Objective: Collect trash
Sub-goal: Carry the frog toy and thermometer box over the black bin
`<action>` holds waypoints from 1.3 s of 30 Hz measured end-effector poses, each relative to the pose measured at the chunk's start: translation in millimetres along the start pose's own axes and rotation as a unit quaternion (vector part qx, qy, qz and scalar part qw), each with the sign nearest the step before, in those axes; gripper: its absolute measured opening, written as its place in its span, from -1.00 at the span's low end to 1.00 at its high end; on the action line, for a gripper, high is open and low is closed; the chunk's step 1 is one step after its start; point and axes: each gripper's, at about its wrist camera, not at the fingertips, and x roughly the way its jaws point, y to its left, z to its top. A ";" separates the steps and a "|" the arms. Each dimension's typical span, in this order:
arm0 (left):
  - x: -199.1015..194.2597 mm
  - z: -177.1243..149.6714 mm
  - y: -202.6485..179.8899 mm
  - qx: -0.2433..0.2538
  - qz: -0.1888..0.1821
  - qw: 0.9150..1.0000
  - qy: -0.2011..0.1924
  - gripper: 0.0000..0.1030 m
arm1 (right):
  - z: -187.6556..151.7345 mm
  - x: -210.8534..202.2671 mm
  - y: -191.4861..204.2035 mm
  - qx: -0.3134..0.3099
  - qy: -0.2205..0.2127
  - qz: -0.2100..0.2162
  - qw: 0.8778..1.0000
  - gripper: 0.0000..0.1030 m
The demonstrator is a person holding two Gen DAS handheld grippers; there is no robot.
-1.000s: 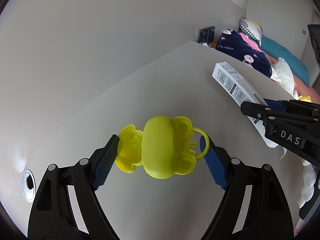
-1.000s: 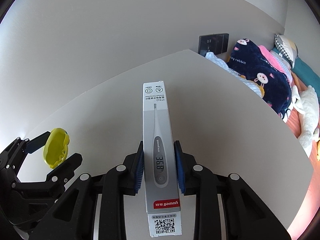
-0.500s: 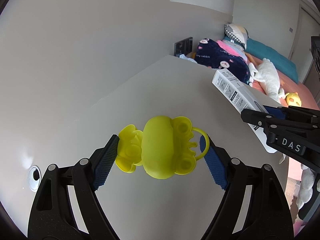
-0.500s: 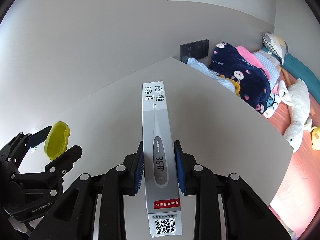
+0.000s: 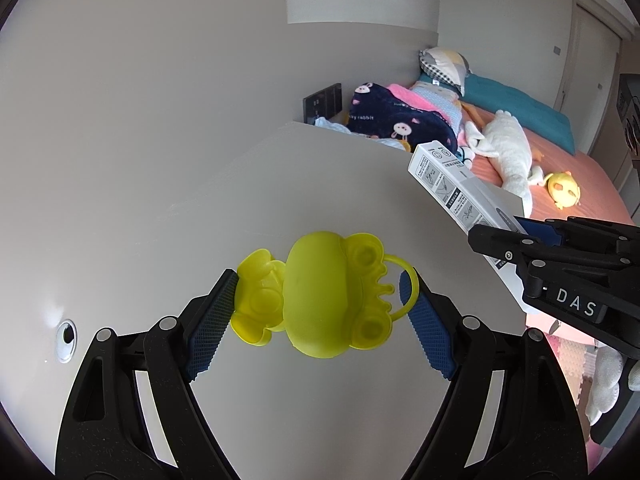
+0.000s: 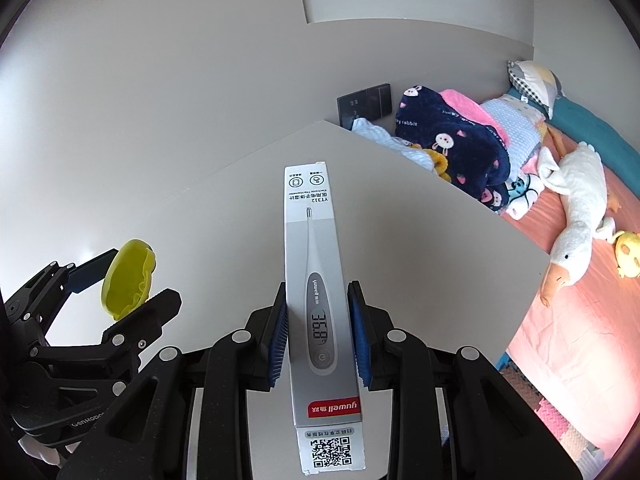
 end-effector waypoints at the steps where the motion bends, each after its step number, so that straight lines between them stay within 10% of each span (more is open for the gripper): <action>1: -2.7 -1.0 -4.7 0.003 -0.002 1.000 -0.001 0.54 | -2.7 -4.0 -2.7 0.002 -0.001 0.000 1.000 -0.42; 39: -48.8 -45.5 -161.7 0.114 -0.094 0.989 -0.007 0.55 | -132.6 -130.7 -110.4 0.110 -0.032 -0.075 0.991 -0.41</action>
